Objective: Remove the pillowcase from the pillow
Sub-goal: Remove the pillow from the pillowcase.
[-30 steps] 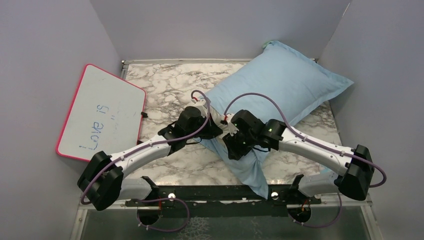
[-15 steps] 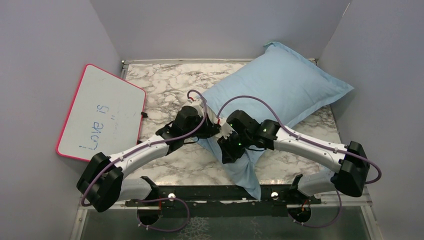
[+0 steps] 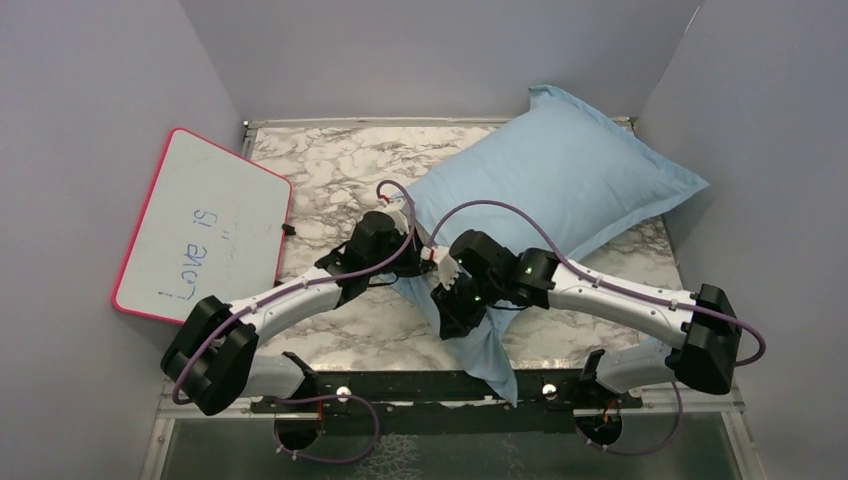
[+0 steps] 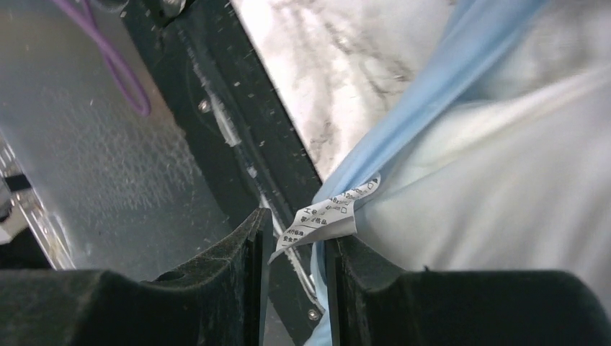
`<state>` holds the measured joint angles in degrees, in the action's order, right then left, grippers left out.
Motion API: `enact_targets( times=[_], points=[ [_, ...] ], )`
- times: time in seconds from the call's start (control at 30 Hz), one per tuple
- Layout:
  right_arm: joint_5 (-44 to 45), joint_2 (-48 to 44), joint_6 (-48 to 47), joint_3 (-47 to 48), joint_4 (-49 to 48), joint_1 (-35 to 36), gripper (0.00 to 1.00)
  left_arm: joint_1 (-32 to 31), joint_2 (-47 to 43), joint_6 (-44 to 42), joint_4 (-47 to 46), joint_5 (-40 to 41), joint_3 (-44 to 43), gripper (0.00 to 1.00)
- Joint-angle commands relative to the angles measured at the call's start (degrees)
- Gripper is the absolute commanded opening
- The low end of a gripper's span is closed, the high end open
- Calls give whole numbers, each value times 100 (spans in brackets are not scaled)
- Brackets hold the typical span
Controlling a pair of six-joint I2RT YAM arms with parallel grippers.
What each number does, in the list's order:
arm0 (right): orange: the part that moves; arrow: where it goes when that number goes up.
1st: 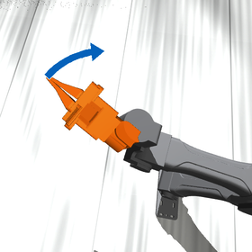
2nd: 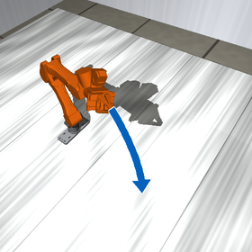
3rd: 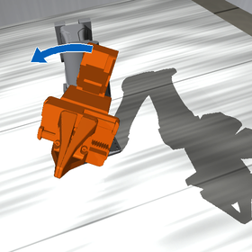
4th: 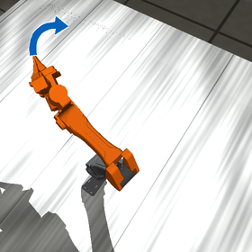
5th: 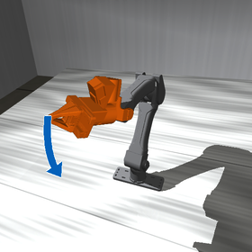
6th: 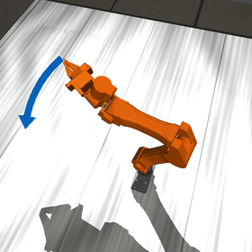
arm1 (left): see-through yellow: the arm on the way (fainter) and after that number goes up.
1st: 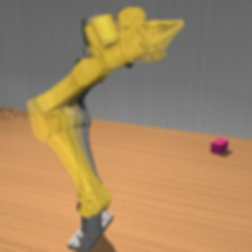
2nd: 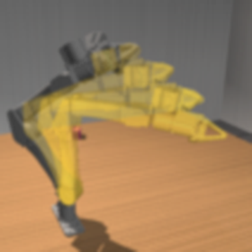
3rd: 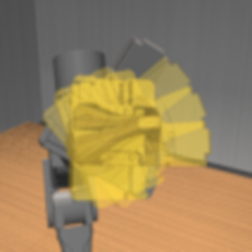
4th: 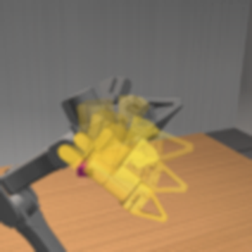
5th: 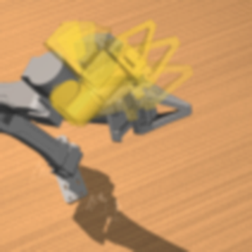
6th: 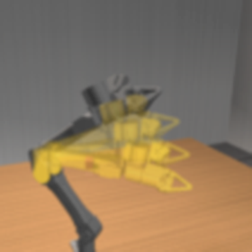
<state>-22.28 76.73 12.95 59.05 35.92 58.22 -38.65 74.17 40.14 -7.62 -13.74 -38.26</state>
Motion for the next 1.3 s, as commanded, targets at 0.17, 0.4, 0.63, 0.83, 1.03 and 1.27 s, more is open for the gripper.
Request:
enact_targets(
  times=[0.17,0.4,0.63,0.83,1.03,1.27],
  points=[
    [-1007,51,42,-183,-132,1520,36,419,120,-191,-72,49,-267,0],
    [-644,263,235,-635,20,1737,36,714,-132,-258,133,56,-353,0],
    [-364,340,391,-854,34,1922,36,1255,-418,-329,304,-147,-392,0],
    [2485,593,1182,-522,483,1922,28,1360,-545,-399,430,-393,-356,0],
    [3089,270,1403,-486,-17,1922,23,1384,-840,-370,428,-405,-26,0],
    [3734,-846,2648,-1887,-1780,1922,21,1650,-946,-610,1161,-341,-395,0]
  ],
)
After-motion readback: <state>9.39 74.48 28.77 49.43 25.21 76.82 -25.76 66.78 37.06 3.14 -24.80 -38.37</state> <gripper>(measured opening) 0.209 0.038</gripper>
